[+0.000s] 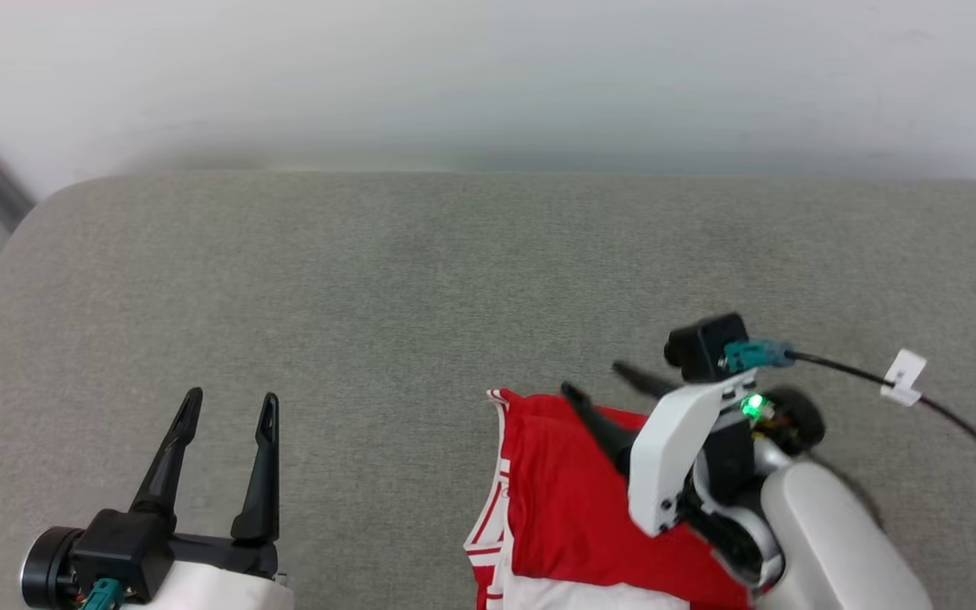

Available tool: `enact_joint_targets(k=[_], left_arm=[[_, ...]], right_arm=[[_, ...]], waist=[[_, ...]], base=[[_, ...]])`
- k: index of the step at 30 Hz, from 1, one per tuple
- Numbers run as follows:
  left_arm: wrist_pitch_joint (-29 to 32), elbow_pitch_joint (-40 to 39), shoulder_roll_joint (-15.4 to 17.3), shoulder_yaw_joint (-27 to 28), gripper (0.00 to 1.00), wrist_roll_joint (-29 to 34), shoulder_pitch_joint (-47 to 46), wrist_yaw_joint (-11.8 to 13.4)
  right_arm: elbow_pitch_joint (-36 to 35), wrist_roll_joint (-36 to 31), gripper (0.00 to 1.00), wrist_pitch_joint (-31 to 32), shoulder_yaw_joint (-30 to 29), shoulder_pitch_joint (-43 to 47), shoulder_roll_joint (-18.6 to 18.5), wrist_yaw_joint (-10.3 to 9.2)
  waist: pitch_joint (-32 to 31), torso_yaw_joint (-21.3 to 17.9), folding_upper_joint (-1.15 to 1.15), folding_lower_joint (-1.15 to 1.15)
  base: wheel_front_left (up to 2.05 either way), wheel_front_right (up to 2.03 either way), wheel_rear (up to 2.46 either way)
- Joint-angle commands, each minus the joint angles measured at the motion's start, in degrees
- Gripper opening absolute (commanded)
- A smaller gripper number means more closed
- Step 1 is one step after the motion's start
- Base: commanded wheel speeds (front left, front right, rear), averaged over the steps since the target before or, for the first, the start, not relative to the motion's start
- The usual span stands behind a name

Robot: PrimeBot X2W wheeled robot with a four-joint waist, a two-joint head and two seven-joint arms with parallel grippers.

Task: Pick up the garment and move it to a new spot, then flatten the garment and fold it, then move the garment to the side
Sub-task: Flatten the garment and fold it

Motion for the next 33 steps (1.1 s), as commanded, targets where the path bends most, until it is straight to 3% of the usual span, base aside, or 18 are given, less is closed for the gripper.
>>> enact_joint_targets(k=[1, 9, 15, 21, 33], left_arm=[[-0.1, -0.3, 0.2, 0.2, 1.00, 0.3, -0.1, -0.1], [-0.1, -0.4, -0.1, 0.0, 1.00, 0.4, -0.6, -0.1], [-0.1, -0.5, -0.4, -1.1, 1.00, 0.1, -0.3, -0.1], [-0.1, -0.5, -0.5, -1.7, 1.00, -0.1, 0.7, -0.1], [-0.1, -1.2, -1.2, -2.3, 1.00, -0.1, 2.0, -0.1]], right_arm=[[-0.7, -3.2, 1.00, -1.6, -0.4, -1.7, -1.7, -0.01], [-3.5, -11.1, 1.00, -12.3, -3.6, -3.2, -11.5, -0.01], [-8.2, -11.8, 1.00, -21.9, -12.5, 3.9, -14.8, -0.01], [-14.9, -12.7, 1.00, -28.7, -20.1, 12.9, -12.5, -0.01], [-19.2, -15.0, 1.00, -34.3, -21.6, 21.3, -5.7, -0.01]], waist=[[-0.1, -1.0, 0.00, 0.00], [-0.1, -4.1, 0.00, 0.00], [-0.2, -5.0, 0.00, 0.00], [0.0, -5.3, 0.00, 0.00], [-0.5, -5.5, 0.00, 0.00]], base=[[0.00, 0.00, 0.00], [0.00, 0.00, 0.00], [0.00, 0.00, 0.00], [0.00, 0.00, 0.00], [0.00, 0.00, 0.00]])
